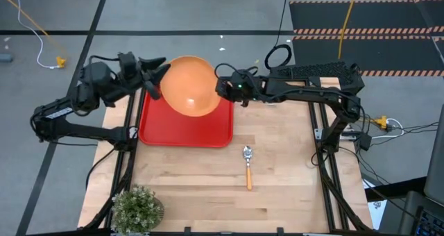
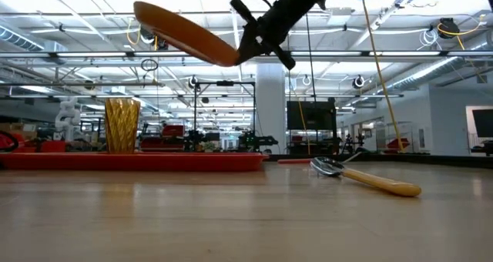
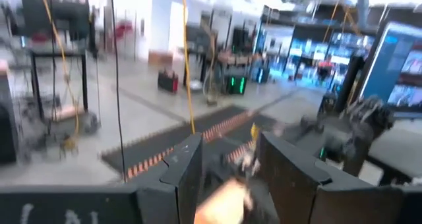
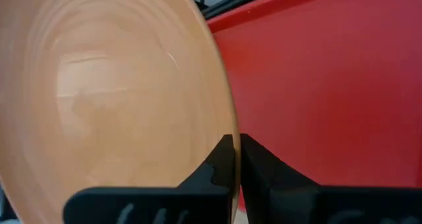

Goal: Pick and place plate/cup/fork/spoon on tray
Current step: Put the orange plate on the red serving tray to the bottom right of the brown cup

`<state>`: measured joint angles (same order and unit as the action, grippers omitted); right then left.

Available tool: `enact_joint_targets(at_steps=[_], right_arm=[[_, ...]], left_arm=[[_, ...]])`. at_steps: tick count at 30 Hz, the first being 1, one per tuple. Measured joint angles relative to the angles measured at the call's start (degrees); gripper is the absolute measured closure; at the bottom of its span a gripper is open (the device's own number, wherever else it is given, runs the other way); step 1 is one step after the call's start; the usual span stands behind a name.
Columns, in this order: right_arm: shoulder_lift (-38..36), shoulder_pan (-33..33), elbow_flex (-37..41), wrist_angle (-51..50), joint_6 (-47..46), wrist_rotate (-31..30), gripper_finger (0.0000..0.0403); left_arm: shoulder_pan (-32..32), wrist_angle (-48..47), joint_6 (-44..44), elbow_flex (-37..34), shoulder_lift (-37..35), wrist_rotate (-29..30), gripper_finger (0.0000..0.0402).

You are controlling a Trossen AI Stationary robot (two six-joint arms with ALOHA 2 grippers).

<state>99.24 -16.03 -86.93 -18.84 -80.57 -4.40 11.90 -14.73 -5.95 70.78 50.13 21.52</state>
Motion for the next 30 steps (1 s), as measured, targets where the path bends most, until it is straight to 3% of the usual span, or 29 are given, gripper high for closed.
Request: enact_joint_targets(at_steps=[11, 23, 30], right_arm=[[15.0, 0.39, -15.12, -3.85, 5.53, 7.43, 0.0403], [22.91, -1.32, -15.59, -6.27, 11.19, 9.11, 0.0403], [23.56, -2.75, -15.59, -6.21, 14.14, 7.2, 0.0403]], left_arm=[[0.02, 2.37, 2.91, 0.06, -0.26, 0.04, 0.025], [0.02, 1.25, -0.41, 0.04, -0.32, 0.77, 0.025], [0.02, 0.63, -0.36, 0.04, -0.26, 1.02, 0.025]])
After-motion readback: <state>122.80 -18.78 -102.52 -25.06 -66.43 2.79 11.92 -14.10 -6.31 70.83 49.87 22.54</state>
